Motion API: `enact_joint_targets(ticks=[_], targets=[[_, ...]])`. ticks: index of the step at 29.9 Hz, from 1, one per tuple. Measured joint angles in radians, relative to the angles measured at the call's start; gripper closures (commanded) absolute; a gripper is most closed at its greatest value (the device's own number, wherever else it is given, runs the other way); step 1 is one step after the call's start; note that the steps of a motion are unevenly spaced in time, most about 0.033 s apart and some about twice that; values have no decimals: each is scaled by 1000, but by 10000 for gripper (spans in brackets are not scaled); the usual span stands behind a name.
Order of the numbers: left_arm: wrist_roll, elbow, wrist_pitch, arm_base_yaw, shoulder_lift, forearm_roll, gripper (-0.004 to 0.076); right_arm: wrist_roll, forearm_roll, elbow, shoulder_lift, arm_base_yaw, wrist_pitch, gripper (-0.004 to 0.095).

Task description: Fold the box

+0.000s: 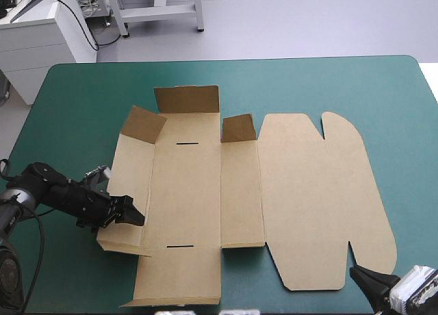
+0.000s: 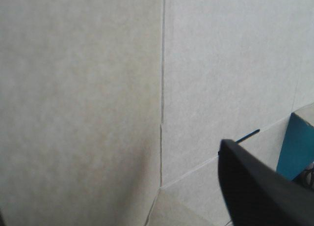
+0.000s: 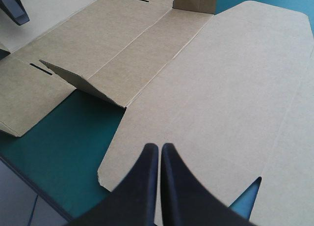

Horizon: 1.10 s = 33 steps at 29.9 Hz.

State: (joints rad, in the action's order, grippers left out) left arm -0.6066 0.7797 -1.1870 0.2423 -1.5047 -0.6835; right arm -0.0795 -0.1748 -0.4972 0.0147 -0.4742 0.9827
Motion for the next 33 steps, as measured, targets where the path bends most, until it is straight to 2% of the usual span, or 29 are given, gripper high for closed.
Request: enact_joint_targets(ticks=[2, 4, 19, 27, 33], targets=[[0, 0, 0, -11, 0, 0, 612, 0, 0, 0, 0, 0, 0, 908], [0, 0, 0, -15, 0, -4, 734, -1, 0, 0, 0, 0, 0, 908], [14, 21, -3, -17, 0, -57, 732, -2, 0, 0, 0, 0, 0, 908], [147, 229, -17, -79, -2, 202, 732, -2, 0, 0, 0, 0, 0, 908], [161, 458, -29, -250, -22, 466, 732, -2, 0, 0, 0, 0, 0, 908]])
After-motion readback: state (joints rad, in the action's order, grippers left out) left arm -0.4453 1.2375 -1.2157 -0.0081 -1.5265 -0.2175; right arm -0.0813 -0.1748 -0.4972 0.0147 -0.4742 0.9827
